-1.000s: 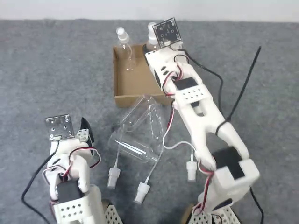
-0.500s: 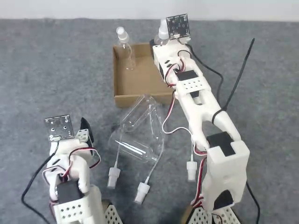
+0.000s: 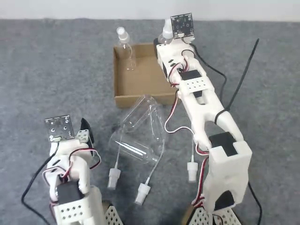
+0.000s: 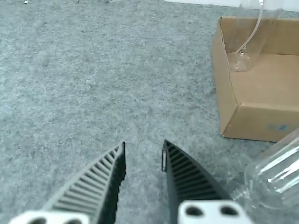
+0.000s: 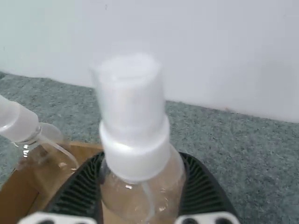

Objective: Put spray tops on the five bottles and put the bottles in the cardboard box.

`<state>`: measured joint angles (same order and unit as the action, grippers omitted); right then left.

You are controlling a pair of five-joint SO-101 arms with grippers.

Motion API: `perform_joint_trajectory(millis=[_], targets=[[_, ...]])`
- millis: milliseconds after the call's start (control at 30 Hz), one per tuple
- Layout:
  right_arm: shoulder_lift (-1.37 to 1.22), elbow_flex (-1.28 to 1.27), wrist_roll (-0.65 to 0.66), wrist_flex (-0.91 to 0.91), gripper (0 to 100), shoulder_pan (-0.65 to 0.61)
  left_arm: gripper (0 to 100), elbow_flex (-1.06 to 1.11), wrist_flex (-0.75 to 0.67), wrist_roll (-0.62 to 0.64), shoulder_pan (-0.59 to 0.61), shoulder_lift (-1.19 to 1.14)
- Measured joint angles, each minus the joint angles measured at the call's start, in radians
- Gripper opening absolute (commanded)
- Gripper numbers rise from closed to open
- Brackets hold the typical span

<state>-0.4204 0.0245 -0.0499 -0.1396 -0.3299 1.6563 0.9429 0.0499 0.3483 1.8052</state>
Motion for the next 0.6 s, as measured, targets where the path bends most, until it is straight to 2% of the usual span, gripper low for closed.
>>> perform_joint_trajectory(millis=[200,467,600], targets=[[-0.057,0.000,0.000,0.018,0.7,0.000,12,0.000,0.000,0.000,0.000,0.000],[-0.207,0.000,0.000,0.215,0.7,0.000,12,0.000,0.000,0.000,0.000,0.000],[-0.216,0.000,-0.002,0.244,0.7,0.000,12,0.000,0.000,0.000,0.000,0.000]])
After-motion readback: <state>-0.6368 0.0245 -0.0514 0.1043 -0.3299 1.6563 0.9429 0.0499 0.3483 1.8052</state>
